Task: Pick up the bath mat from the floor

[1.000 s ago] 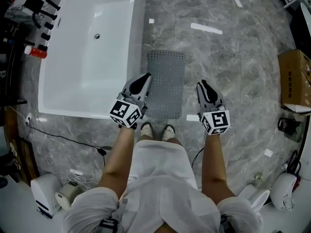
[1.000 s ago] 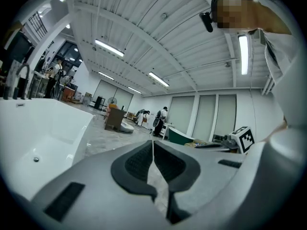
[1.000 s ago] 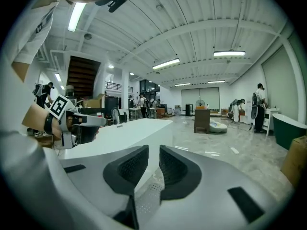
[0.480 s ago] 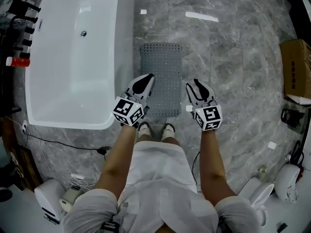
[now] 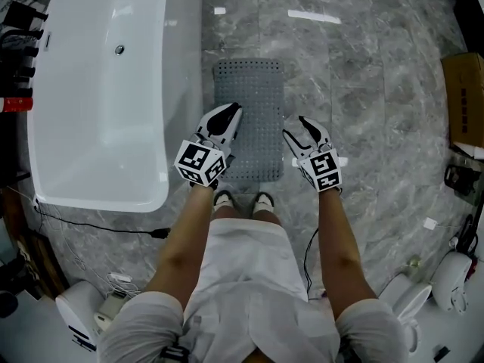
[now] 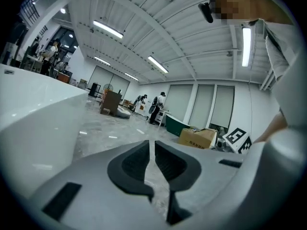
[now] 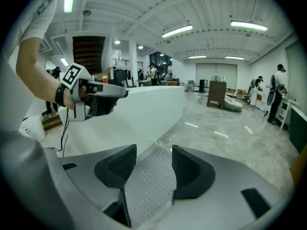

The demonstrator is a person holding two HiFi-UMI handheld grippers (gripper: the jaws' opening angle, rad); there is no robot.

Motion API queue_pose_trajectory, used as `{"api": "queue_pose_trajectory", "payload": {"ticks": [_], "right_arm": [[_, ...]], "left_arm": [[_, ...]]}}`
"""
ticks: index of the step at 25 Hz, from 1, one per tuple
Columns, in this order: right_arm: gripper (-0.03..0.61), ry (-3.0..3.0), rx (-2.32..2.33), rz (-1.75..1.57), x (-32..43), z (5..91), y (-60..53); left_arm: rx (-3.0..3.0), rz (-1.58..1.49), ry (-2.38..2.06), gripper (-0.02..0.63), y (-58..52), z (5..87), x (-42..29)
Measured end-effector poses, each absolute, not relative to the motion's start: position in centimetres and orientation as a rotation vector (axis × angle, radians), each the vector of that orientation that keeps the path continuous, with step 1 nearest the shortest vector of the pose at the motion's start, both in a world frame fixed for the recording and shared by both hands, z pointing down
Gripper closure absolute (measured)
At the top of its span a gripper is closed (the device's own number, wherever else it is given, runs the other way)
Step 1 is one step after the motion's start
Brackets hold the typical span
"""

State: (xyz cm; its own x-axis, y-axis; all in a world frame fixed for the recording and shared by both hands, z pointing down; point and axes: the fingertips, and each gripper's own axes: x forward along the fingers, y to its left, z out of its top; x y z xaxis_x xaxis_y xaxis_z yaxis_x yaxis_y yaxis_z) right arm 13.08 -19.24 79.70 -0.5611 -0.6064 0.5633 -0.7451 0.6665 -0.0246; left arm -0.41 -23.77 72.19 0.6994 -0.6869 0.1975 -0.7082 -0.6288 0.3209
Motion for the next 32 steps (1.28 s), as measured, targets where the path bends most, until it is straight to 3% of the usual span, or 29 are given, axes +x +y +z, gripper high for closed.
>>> {"api": "queue_pose_trajectory", "payload": {"ticks": [7, 19, 32], "right_arm": [[0.318, -2.174, 0.821, 0.554, 12.3, 93.7, -15.4], [0.295, -1.848, 0.924, 0.992, 14.6, 113.3, -4.6], [0.268, -1.644, 1.087, 1.25, 16.0, 126.6, 0.7]], "left_arm": [[2.506, 0.096, -1.063, 0.502, -24.0, 78.2, 1.2], [2.497, 0.131, -1.008, 0.477, -20.5, 90.0, 4.6], [2.684, 0.251, -0.797, 0.459, -22.2, 98.3, 6.0]]}}
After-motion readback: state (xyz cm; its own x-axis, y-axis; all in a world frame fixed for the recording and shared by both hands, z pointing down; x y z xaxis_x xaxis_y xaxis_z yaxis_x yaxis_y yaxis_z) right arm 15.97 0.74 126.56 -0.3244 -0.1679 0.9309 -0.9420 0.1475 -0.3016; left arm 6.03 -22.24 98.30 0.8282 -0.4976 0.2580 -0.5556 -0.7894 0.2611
